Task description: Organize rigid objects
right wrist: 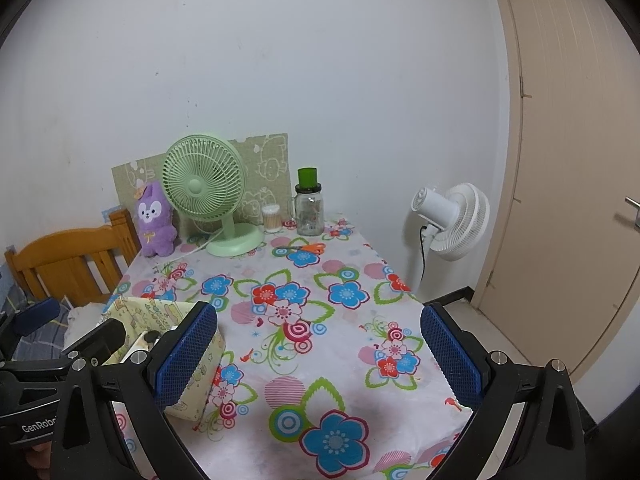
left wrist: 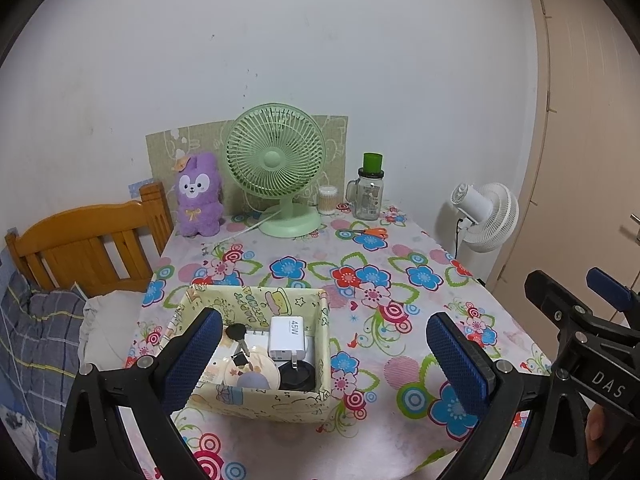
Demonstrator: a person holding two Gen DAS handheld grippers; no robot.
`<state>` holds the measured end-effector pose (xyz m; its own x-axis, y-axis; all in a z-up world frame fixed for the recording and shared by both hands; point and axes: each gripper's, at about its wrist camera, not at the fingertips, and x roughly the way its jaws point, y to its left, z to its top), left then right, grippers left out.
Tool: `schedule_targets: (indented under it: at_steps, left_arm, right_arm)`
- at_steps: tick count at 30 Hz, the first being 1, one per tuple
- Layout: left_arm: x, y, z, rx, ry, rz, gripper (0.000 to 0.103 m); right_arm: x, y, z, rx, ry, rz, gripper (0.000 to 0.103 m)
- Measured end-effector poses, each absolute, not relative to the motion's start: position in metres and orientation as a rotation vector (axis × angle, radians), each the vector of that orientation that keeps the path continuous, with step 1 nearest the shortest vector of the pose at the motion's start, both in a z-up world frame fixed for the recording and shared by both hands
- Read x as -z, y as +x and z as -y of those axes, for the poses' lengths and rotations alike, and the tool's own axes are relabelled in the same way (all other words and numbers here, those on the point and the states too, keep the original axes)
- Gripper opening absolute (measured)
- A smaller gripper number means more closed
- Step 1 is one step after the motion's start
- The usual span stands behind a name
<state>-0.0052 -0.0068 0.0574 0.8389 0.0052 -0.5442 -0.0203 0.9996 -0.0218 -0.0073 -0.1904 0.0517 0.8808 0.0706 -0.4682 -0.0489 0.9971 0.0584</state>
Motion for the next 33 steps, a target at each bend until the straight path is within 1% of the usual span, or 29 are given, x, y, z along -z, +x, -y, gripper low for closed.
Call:
schedule_targets:
  at_steps: [33]
  left_arm:
    - [-0.0541,-0.0006,0.0030,-0.015,-0.063,-0.593,0.103]
  right_arm:
    - [-0.0508,-0.0004,0.1868,-0.075,0.040,-0.486,0.103]
